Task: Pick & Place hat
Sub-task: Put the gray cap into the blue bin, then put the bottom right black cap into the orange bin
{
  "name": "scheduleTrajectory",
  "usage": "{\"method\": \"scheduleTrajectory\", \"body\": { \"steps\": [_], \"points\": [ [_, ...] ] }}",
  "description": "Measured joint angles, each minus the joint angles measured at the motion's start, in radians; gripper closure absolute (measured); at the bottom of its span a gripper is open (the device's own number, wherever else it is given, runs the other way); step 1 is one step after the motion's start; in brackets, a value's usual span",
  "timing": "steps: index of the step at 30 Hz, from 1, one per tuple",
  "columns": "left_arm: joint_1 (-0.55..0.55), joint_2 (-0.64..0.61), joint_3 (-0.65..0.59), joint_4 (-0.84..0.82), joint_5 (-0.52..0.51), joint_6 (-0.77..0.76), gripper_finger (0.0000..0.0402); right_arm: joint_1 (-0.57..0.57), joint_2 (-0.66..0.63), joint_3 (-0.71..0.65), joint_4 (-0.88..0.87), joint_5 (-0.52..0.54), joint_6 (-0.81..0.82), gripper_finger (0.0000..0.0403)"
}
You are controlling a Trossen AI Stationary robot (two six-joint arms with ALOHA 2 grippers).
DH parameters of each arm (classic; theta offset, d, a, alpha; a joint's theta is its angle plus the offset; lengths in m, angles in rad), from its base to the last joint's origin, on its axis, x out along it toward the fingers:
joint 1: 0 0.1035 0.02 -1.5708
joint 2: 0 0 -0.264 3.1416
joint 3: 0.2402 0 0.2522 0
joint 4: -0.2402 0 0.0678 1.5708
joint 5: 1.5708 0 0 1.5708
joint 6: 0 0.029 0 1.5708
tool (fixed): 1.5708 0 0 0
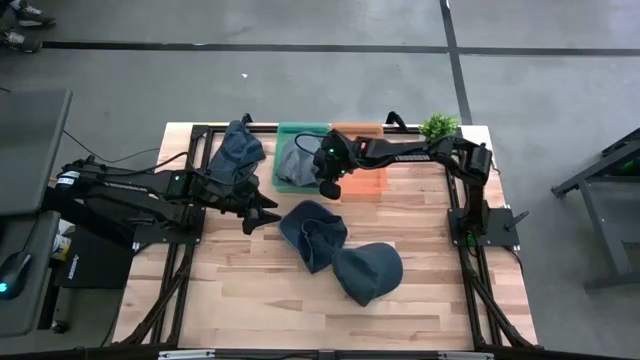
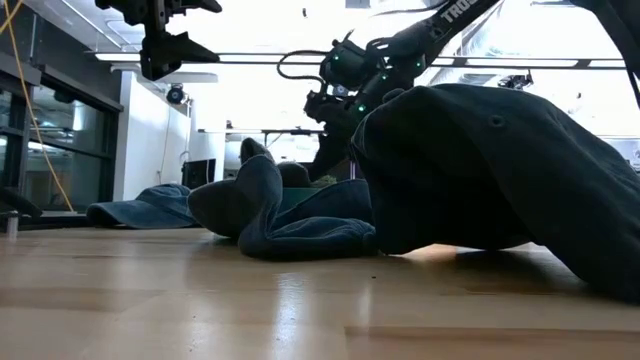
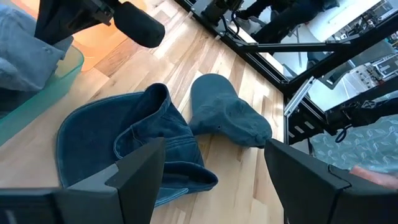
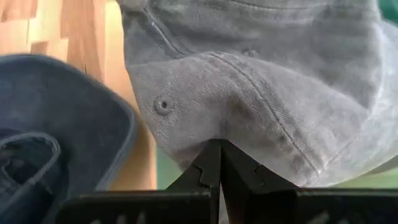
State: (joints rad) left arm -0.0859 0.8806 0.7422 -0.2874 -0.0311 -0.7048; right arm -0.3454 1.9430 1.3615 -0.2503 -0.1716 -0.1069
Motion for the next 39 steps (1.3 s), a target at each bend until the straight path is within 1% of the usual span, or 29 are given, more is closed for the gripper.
{"method": "scheduleTrajectory", "body": {
  "steps": [5,9,15,20,28,33,39],
  "points": [
    [0.0,0.0,0.0,0.0,0.0,0.0,0.0128,-0.001,0.001,0.0,0.029,0.014,0.003,0.0403],
    [0.0,0.0,0.0,0.0,0.0,0.0,0.0128,-0.003,0.027,0.0,0.039,0.023,0.011,0.0403],
    [0.0,0.0,0.0,0.0,0.001,-0.004,0.0128,-0.008,0.093,0.0,0.05,0.011,0.088,0.0403],
    [0.0,0.0,0.0,0.0,0.002,-0.004,0.0128,-0.008,0.105,0.001,0.067,0.006,0.125,0.0403],
    [0.0,0.0,0.0,0.0,-0.004,-0.002,0.0128,-0.008,0.058,-0.002,0.04,0.017,0.126,0.0403],
    [0.0,0.0,0.0,0.0,-0.005,0.0,0.0128,-0.014,0.008,-0.003,0.043,0.054,0.126,0.0403],
    [0.0,0.0,0.0,0.001,-0.006,0.001,0.0128,-0.022,-0.074,-0.003,0.003,0.057,0.137,0.0403]
  ]
}}
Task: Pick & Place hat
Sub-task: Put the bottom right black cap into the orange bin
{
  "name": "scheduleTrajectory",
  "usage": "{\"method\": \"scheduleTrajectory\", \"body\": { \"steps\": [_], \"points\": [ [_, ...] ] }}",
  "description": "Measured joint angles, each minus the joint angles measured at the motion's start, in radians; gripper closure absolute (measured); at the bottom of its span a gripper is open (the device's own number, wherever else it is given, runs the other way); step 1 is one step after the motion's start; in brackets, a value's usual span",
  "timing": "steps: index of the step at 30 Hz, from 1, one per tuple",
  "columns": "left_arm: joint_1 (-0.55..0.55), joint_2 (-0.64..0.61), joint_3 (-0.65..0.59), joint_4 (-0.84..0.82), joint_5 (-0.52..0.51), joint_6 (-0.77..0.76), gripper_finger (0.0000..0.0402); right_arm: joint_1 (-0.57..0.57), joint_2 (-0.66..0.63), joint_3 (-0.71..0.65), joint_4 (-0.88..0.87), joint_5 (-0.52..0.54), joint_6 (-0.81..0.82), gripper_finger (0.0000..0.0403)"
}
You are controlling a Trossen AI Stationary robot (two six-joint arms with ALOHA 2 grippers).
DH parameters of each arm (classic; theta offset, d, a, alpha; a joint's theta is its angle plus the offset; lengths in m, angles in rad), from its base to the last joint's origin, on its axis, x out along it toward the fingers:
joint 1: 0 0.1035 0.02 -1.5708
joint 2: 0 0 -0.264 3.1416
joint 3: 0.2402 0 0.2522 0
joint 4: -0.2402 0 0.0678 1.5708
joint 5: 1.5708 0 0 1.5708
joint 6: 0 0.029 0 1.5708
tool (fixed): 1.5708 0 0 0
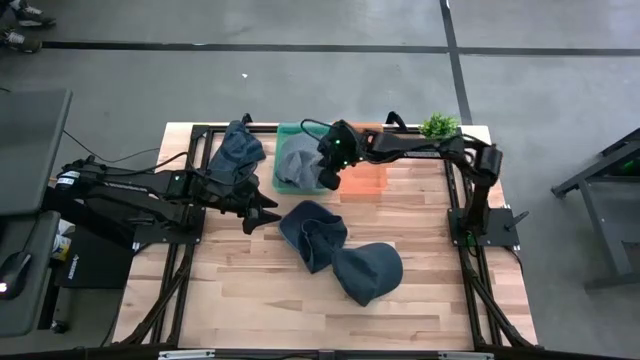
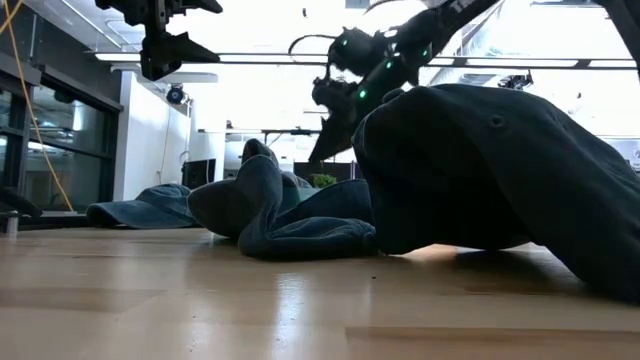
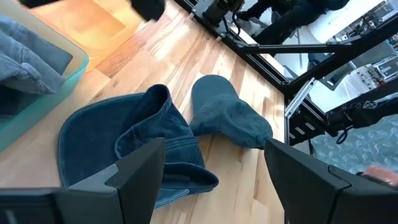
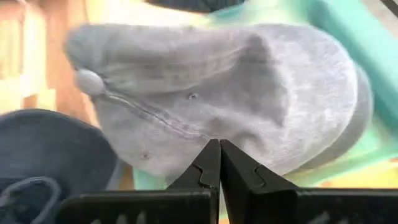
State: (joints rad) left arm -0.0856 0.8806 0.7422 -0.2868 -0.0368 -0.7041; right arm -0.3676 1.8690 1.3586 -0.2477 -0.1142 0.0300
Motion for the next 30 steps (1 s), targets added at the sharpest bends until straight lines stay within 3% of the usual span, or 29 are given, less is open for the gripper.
{"method": "scheduleTrajectory", "body": {
  "steps": [9,16,22,26,30],
  "points": [
    [0.0,0.0,0.0,0.0,0.0,0.027,0.0128,0.056,-0.183,0.002,-0.181,-0.003,0.058,0.0403],
    [0.0,0.0,0.0,0.0,0.0,0.052,0.0128,0.17,-0.309,0.002,-0.418,-0.036,0.032,0.0403],
    [0.0,0.0,0.0,0.0,0.002,0.061,0.0128,0.302,-0.345,0.002,-0.576,-0.04,0.072,0.0401],
    [0.0,0.0,0.0,0.0,0.005,0.075,0.0128,0.389,-0.345,0.002,-0.638,-0.007,0.088,0.0383],
    [0.0,0.0,0.0,0.0,0.01,0.075,0.0128,0.456,-0.345,0.002,-0.662,-0.019,0.108,0.0337]
  ]
}}
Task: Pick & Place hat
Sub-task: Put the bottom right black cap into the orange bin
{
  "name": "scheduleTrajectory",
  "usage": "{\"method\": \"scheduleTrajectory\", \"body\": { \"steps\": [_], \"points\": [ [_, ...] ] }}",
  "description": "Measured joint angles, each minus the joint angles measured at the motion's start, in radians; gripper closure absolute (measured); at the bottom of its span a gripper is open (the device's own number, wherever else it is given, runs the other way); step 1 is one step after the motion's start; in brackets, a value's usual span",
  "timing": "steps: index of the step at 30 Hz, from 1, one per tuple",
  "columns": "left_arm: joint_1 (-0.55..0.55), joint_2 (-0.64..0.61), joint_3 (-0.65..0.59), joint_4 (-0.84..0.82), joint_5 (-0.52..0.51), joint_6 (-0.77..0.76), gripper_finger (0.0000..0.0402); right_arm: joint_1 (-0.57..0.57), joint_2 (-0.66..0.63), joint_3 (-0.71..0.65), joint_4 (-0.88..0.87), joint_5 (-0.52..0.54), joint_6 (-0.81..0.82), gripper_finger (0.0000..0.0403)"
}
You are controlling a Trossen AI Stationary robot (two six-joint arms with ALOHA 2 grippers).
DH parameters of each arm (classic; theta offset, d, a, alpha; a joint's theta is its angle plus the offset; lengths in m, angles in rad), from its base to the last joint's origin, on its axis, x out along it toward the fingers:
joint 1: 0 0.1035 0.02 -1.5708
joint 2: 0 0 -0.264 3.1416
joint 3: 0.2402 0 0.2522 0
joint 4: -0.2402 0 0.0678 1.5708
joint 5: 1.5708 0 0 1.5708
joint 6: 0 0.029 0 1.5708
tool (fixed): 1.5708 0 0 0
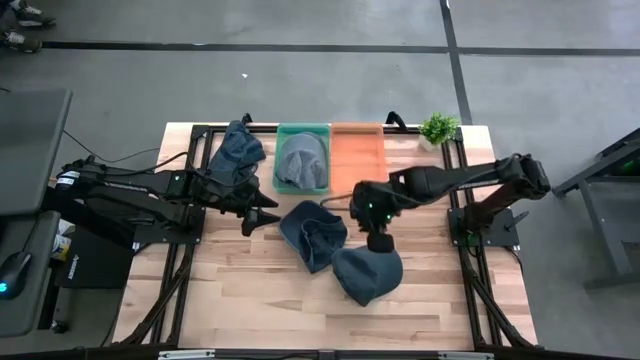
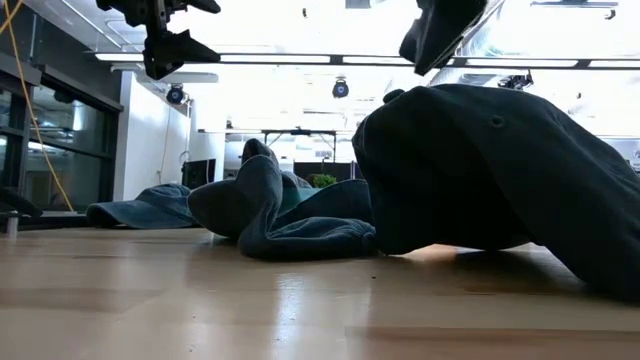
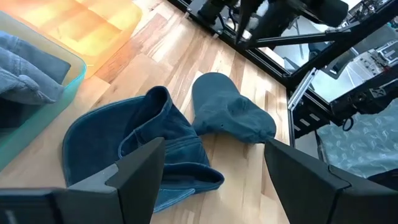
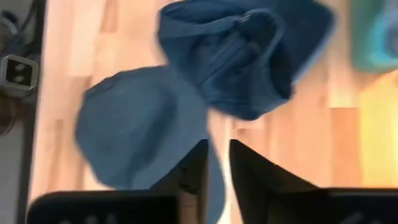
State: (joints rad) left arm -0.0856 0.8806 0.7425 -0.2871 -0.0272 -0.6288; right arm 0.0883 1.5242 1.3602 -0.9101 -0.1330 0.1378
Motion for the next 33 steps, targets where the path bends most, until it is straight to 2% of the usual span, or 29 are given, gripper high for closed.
{"method": "scheduleTrajectory", "body": {
  "steps": [7,11,16,22,25,29,33],
  "points": [
    [0.0,0.001,0.0,0.0,0.051,0.039,0.0128,0.118,0.0,0.0,0.01,0.0,0.118,0.0222],
    [0.0,0.001,0.0,0.0,0.071,0.052,0.0128,0.184,0.0,0.0,0.024,0.042,0.286,0.0183],
    [0.0,0.001,0.0,-0.012,0.117,0.075,0.0128,0.302,0.0,0.0,0.071,0.105,0.465,0.0175],
    [0.0,0.001,0.0,-0.034,0.156,0.107,0.0128,0.441,0.018,0.0,0.113,0.24,0.644,0.0173],
    [0.0,0.001,0.001,-0.037,0.177,0.119,0.0128,0.491,0.056,0.0,0.164,0.299,0.669,0.0173],
    [0.0,0.001,0.001,-0.038,0.179,0.13,0.0128,0.52,0.128,0.0,0.147,0.345,0.649,0.0173],
    [0.0,0.002,0.001,-0.038,0.205,0.131,0.0128,0.509,0.181,-0.001,0.088,0.384,0.73,0.0173]
  ]
}}
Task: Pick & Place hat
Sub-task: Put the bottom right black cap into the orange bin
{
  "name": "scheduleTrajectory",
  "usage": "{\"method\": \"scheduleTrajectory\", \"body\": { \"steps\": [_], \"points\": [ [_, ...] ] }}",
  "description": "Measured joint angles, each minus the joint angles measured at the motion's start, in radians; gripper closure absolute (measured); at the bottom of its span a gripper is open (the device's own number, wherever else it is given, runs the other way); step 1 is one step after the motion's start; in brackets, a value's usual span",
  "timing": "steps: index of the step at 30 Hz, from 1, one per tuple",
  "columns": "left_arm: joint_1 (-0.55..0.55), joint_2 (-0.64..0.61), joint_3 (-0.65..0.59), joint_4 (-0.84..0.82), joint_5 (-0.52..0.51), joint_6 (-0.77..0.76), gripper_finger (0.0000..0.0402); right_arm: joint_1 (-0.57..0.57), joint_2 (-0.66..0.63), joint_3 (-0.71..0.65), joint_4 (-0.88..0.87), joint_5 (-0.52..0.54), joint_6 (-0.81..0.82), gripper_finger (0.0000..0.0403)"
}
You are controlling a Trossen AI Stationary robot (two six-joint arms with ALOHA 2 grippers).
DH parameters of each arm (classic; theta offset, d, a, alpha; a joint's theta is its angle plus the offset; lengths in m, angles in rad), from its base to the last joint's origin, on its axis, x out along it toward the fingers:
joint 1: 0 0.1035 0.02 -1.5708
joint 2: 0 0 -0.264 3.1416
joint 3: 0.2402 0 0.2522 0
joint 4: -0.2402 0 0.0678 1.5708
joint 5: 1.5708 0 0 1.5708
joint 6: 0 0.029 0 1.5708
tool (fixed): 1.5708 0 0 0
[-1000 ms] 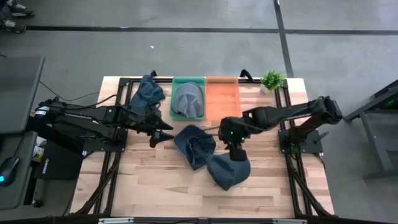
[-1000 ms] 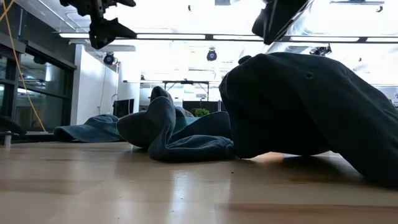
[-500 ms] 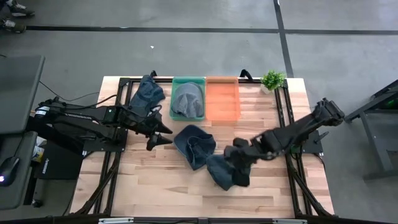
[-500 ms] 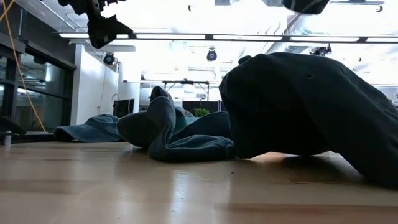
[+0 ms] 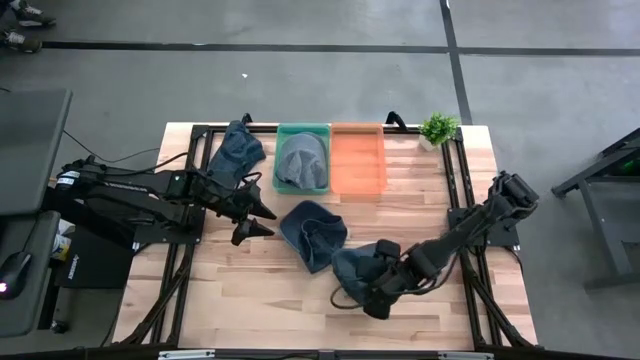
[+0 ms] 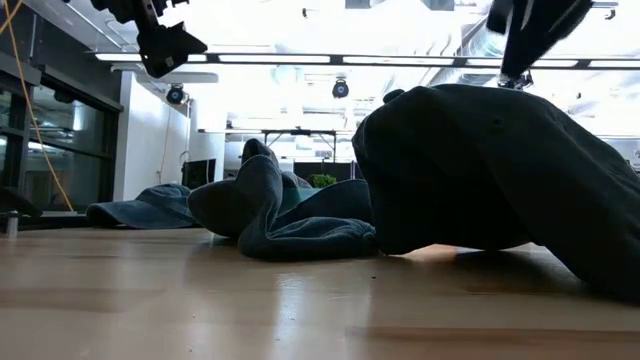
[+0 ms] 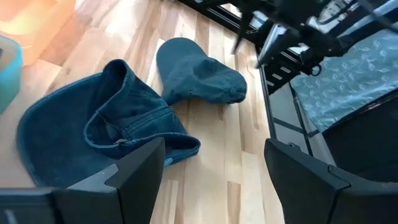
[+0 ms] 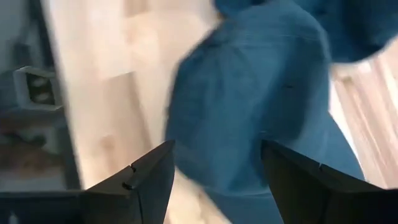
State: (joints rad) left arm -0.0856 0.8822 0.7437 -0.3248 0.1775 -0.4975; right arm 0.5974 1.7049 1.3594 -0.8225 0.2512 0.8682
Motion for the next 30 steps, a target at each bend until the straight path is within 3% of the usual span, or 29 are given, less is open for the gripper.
{"method": "scheduleTrajectory", "body": {
  "steps": [14,26,30],
  "points": [
    [0.0,0.0,0.0,-0.026,0.022,0.002,0.0128,-0.064,0.041,0.0,-0.177,0.002,-0.163,0.0173],
    [0.0,0.0,0.0,-0.054,0.025,-0.002,0.0128,-0.112,0.041,0.0,0.113,-0.154,0.086,0.0173],
    [0.0,0.0,0.0,-0.06,0.025,0.0,0.0128,-0.098,0.042,0.001,0.207,-0.123,0.125,0.0173]
  ]
}}
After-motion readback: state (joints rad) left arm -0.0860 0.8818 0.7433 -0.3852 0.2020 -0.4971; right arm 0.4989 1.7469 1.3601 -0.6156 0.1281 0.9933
